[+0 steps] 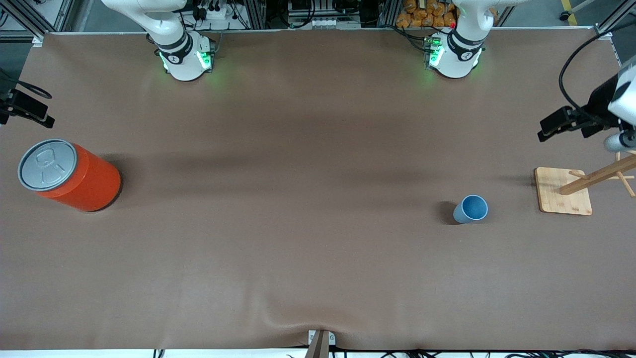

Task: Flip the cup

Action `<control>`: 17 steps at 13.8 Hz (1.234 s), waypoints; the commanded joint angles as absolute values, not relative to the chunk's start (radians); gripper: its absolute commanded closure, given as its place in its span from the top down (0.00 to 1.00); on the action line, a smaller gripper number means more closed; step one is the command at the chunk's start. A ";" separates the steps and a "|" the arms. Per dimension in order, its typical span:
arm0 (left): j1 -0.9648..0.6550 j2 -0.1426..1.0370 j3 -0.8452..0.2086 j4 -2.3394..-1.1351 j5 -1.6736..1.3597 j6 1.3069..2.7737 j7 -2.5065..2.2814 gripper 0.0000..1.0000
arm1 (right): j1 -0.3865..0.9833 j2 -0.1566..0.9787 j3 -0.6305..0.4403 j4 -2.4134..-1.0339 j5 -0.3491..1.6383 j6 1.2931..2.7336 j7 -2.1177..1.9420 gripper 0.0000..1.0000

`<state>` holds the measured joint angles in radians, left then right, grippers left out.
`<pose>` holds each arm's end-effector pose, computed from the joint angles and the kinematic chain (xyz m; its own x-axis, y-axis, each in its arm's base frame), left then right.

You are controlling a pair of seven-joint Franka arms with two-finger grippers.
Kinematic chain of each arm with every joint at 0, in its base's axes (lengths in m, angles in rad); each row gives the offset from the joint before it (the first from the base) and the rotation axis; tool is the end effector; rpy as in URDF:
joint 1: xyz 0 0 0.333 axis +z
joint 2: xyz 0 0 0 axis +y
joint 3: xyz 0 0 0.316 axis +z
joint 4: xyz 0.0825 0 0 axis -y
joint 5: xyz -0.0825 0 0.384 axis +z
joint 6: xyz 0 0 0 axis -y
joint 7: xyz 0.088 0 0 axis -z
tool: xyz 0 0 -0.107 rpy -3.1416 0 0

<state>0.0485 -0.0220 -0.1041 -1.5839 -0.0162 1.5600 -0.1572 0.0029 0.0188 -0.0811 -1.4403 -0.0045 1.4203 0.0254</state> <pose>0.5456 -0.0328 0.6294 0.9949 0.1013 -0.0042 0.1013 -0.9948 0.0134 0.5429 -0.0426 0.6619 0.9938 -0.1041 -0.0386 -0.1039 -0.9946 0.0070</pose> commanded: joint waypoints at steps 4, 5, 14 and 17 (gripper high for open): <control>0.052 -0.153 -0.144 -1.715 0.066 1.572 -0.172 1.00 | 0.011 0.008 -0.084 -1.440 -0.018 1.413 0.043 1.00; 0.052 -0.156 -0.149 -1.715 0.067 1.563 -0.170 1.00 | 0.011 0.008 -0.084 -1.440 -0.018 1.413 0.043 1.00; 0.077 -0.184 -0.123 -1.680 0.018 1.513 -0.144 1.00 | 0.012 0.008 -0.084 -1.442 -0.018 1.413 0.043 1.00; 0.083 -0.160 -0.123 -1.635 0.017 1.486 -0.121 1.00 | 0.009 0.008 -0.086 -1.440 -0.018 1.411 0.043 1.00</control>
<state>0.0681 -0.1686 -0.1175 -1.6696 0.0349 1.5205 -0.1412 0.0029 0.0188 -0.0824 -1.4403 -0.0045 1.4203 0.0276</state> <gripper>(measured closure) 0.000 0.000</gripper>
